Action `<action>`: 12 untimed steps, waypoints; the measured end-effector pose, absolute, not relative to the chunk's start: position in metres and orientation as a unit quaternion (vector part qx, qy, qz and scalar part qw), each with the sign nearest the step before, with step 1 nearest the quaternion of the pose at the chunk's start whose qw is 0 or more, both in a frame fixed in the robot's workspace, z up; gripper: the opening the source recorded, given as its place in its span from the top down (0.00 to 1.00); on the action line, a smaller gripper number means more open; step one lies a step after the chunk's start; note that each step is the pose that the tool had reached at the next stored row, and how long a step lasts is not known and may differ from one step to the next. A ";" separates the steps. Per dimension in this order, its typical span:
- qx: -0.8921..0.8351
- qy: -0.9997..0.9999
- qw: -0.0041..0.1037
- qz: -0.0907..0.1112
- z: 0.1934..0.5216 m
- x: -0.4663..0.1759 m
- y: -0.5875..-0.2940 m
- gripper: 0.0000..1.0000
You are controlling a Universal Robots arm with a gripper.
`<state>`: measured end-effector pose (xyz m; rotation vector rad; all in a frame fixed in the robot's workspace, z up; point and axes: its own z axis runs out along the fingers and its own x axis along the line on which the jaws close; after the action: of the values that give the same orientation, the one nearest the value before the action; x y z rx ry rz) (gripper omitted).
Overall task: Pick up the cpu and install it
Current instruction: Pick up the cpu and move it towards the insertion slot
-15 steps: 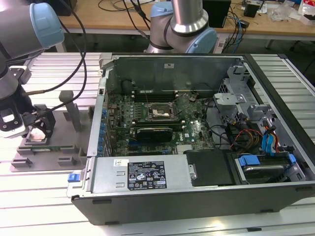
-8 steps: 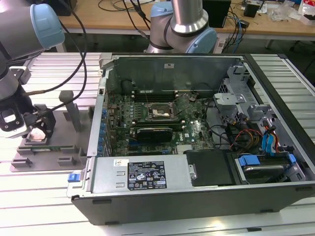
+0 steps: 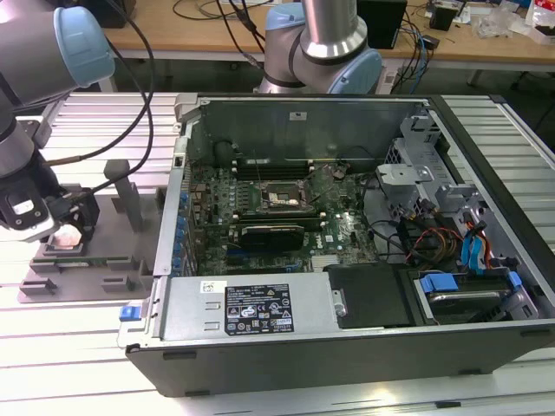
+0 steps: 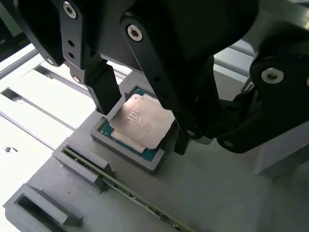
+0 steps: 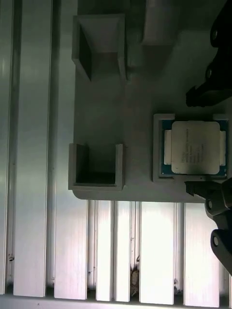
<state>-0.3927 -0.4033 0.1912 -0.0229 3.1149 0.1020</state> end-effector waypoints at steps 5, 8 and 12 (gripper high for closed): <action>-0.013 0.999 0.012 0.034 0.190 -0.393 -0.401 0.28; -0.013 0.999 0.012 0.034 0.188 -0.393 -0.401 0.28; -0.013 0.999 0.012 0.034 0.187 -0.394 -0.401 0.28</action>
<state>-0.3936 -0.4011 0.1873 -0.0393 3.1149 0.1054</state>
